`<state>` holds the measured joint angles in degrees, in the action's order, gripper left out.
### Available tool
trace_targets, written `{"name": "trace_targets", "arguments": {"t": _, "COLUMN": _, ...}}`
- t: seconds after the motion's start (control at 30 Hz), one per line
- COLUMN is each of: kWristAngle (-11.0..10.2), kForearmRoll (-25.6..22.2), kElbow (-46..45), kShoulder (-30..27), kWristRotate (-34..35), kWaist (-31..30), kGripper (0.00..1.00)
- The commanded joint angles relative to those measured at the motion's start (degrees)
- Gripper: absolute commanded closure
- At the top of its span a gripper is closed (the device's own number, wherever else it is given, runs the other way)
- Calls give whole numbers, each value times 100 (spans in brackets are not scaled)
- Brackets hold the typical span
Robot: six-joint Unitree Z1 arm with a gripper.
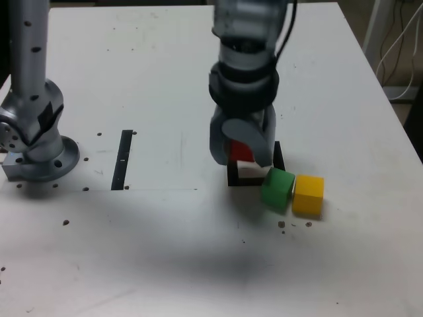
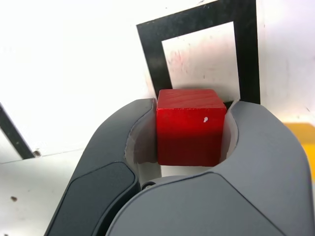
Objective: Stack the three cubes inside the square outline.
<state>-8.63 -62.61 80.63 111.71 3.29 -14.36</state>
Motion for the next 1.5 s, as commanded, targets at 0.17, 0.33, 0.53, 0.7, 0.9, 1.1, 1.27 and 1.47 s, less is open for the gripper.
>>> {"name": "trace_targets", "arguments": {"t": 0.17, "kWristAngle": -95, "kForearmRoll": 223, "kElbow": -3, "kShoulder": 291, "kWristRotate": -30, "kWaist": 239, "kGripper": 87}}
{"name": "trace_targets", "arguments": {"t": 0.33, "kWristAngle": -157, "kForearmRoll": 248, "kElbow": -5, "kShoulder": 277, "kWristRotate": -47, "kWaist": 310, "kGripper": 87}}
{"name": "trace_targets", "arguments": {"t": 0.53, "kWristAngle": -143, "kForearmRoll": 253, "kElbow": -18, "kShoulder": 304, "kWristRotate": -55, "kWaist": 326, "kGripper": 87}}
{"name": "trace_targets", "arguments": {"t": 0.7, "kWristAngle": -105, "kForearmRoll": 284, "kElbow": -20, "kShoulder": 429, "kWristRotate": -56, "kWaist": 330, "kGripper": 87}}
{"name": "trace_targets", "arguments": {"t": 0.9, "kWristAngle": -83, "kForearmRoll": 383, "kElbow": -9, "kShoulder": 531, "kWristRotate": -56, "kWaist": 337, "kGripper": 86}}
{"name": "trace_targets", "arguments": {"t": 1.1, "kWristAngle": -29, "kForearmRoll": 470, "kElbow": -43, "kShoulder": 505, "kWristRotate": -56, "kWaist": 337, "kGripper": 72}}
{"name": "trace_targets", "arguments": {"t": 1.27, "kWristAngle": 69, "kForearmRoll": 478, "kElbow": -75, "kShoulder": 501, "kWristRotate": -58, "kWaist": 337, "kGripper": 46}}
{"name": "trace_targets", "arguments": {"t": 1.47, "kWristAngle": 144, "kForearmRoll": 543, "kElbow": -134, "kShoulder": 493, "kWristRotate": -84, "kWaist": 337, "kGripper": 9}}
